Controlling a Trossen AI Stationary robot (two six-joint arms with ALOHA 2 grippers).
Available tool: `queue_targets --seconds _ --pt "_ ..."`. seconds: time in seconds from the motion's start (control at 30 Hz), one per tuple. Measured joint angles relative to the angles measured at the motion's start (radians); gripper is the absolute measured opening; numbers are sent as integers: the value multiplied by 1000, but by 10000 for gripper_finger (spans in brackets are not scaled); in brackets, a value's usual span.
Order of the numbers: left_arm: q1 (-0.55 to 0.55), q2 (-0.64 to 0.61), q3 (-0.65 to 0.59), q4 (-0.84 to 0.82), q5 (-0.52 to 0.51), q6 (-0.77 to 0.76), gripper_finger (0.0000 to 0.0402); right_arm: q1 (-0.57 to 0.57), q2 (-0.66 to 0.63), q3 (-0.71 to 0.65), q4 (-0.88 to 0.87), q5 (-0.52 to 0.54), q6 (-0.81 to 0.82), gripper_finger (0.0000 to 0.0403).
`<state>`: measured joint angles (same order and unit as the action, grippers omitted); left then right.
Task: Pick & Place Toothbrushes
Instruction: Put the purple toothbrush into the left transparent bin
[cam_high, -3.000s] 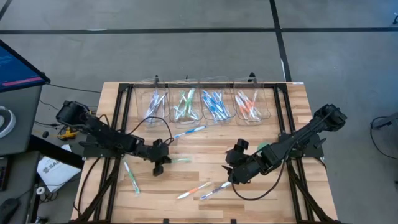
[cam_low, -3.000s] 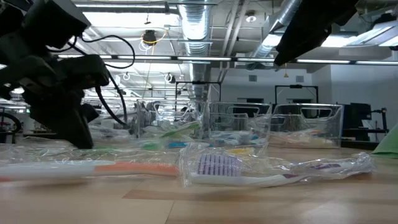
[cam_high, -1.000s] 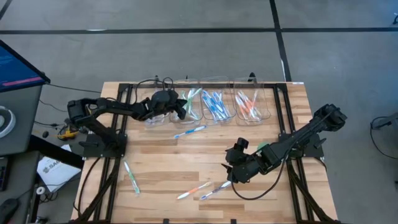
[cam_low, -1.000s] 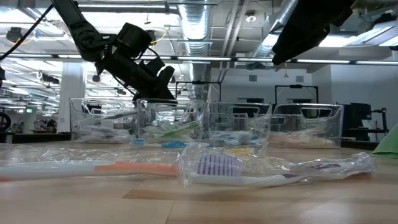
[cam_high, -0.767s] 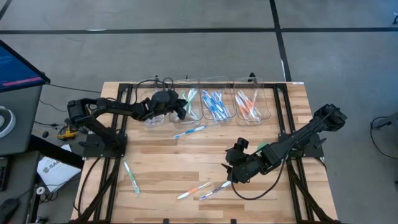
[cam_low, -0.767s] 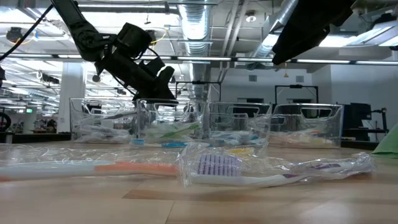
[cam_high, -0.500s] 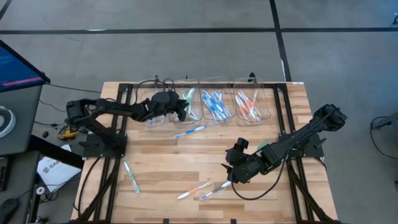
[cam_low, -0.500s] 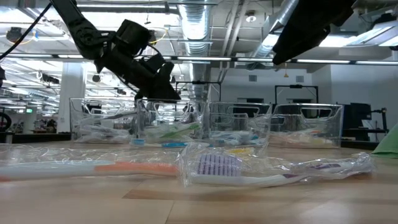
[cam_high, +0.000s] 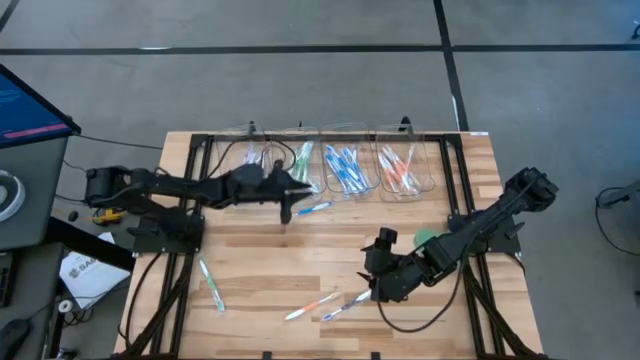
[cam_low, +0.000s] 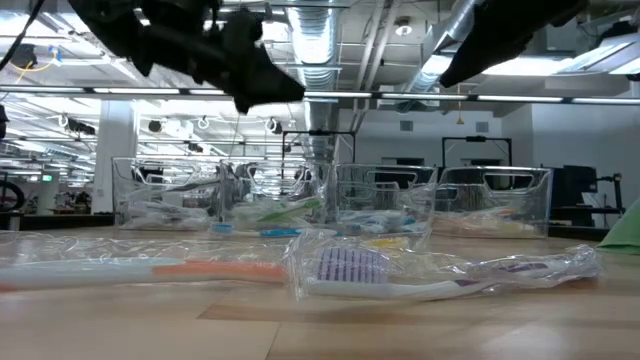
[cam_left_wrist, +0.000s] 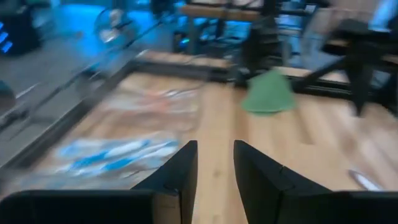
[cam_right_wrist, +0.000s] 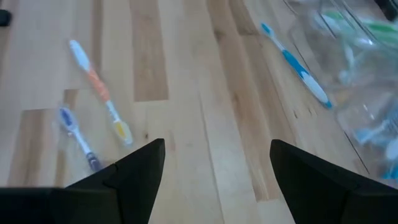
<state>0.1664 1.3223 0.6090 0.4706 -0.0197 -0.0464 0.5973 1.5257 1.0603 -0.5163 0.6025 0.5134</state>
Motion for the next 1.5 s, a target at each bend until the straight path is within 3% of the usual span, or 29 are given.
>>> queue_targets --seconds 0.2,0.5,1.5 --pt "-107 -26 0 -3 0 48 97 12 0 0 30 -15 -77 286" --pt "-189 -26 0 -29 -30 38 98 17 0 0 32 -167 -78 286" --pt "-320 -26 0 -48 -43 -22 100 69 0 0 117 -239 -78 286"
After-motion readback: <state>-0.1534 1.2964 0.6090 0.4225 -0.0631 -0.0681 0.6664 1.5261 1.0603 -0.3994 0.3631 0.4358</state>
